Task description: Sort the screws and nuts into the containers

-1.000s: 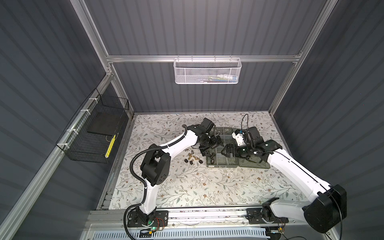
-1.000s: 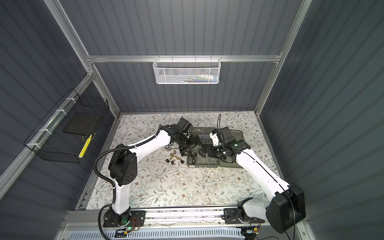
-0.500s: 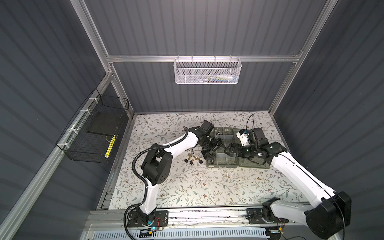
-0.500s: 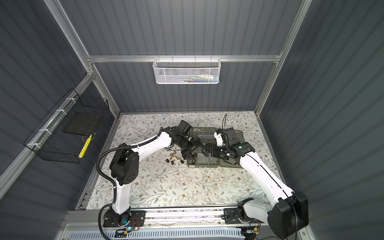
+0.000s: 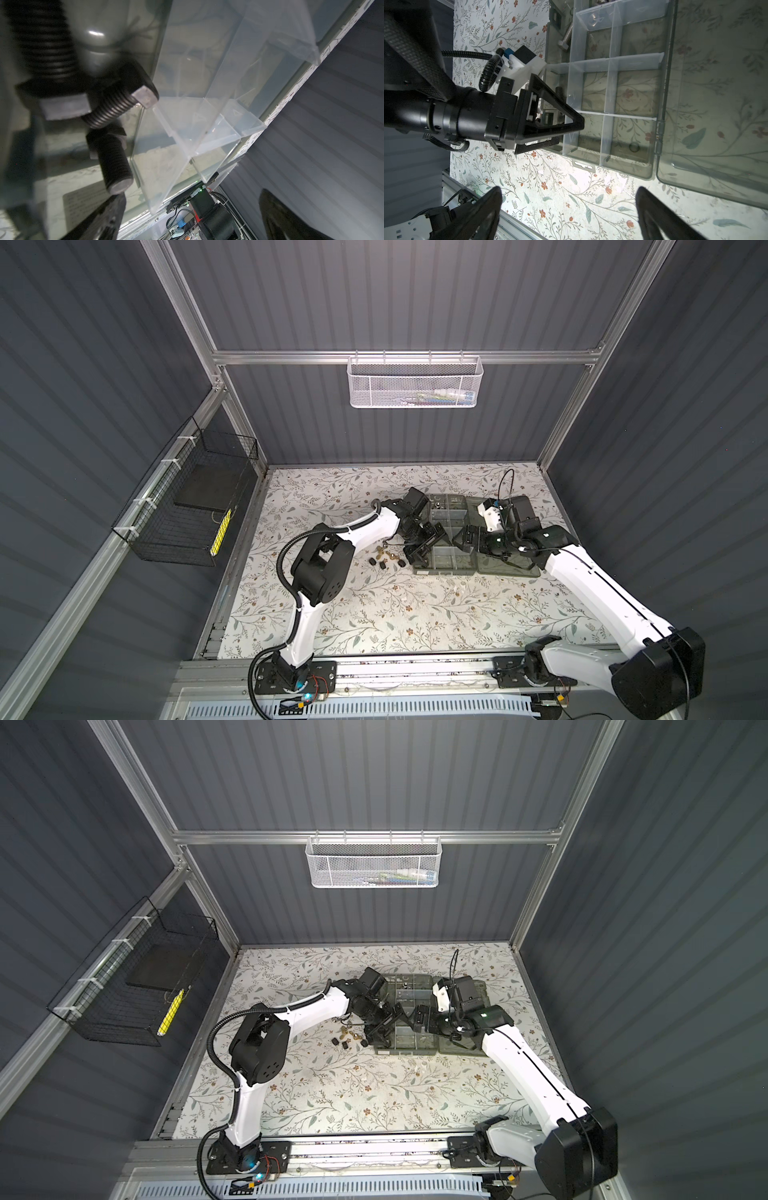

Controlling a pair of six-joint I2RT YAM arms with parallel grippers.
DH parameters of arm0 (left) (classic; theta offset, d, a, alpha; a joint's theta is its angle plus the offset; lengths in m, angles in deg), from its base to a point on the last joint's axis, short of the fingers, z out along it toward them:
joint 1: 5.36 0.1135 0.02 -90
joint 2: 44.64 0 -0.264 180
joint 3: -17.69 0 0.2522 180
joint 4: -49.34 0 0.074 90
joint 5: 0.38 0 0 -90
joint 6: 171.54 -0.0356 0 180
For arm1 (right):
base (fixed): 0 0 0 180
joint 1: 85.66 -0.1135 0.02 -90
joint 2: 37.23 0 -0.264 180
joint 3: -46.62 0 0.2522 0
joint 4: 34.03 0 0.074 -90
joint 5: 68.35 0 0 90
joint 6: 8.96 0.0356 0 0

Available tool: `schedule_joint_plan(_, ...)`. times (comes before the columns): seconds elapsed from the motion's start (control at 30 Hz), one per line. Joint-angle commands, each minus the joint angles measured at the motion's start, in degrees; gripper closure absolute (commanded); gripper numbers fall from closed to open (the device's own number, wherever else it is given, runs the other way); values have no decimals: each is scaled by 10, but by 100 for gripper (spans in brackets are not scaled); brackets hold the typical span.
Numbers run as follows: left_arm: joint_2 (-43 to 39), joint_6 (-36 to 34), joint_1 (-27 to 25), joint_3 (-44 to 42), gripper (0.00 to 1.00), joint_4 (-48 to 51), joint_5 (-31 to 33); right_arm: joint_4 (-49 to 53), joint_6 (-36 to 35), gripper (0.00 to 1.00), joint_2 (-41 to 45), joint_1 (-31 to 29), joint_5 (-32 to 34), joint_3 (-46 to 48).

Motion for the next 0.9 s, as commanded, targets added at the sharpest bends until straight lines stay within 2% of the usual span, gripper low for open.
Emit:
schedule_joint_plan(0.0,17,7,0,10,0,-2,-14,-2,7,1,8,4,-4,8)
schedule_joint_plan(0.1,28,6,0,25,0,-3,-13,-3,6,1,6,6,-25,8)
schedule_joint_plan(0.87,45,49,17,59,0,-60,19,-7,5,1,0,11,-30,9)
